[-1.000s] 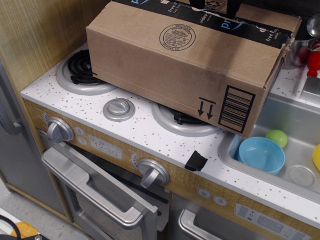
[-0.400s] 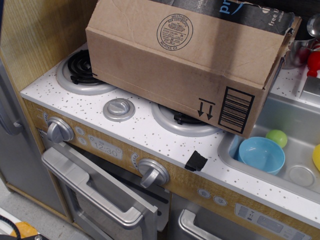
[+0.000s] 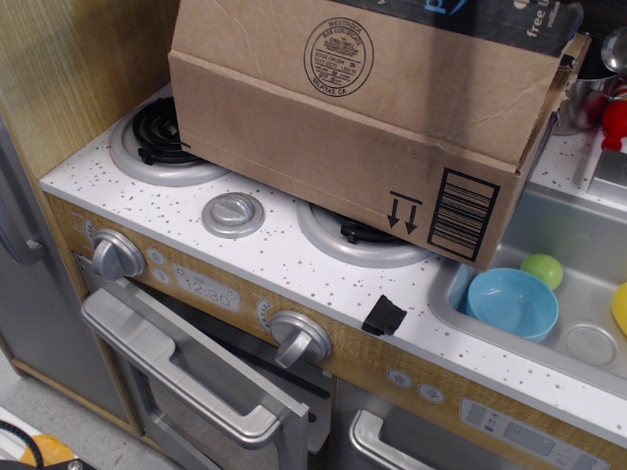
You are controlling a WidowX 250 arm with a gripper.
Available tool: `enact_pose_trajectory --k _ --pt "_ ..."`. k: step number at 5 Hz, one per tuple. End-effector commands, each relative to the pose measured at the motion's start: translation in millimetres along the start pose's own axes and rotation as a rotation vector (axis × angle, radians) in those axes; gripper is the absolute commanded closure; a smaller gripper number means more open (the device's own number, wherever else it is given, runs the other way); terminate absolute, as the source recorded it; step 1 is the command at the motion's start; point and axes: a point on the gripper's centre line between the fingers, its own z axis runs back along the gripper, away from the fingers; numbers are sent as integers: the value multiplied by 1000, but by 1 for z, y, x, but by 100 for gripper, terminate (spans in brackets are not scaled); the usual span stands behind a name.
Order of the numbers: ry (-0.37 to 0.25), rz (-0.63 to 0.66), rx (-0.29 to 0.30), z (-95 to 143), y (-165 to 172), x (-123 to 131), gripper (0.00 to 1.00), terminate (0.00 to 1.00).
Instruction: Open large4fbox flaps
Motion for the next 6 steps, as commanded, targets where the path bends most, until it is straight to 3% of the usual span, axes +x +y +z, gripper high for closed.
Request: enact_pose_trajectory --k 1,3,5,6 --pt "-52 68 18 33 -5 -38 0 0" --pt "-92 134 -13 18 -5 -87 0 0" --pt "-213 131 -100 -31 10 -114 0 0" --pt "-267 105 -127 -48 11 -112 0 100"
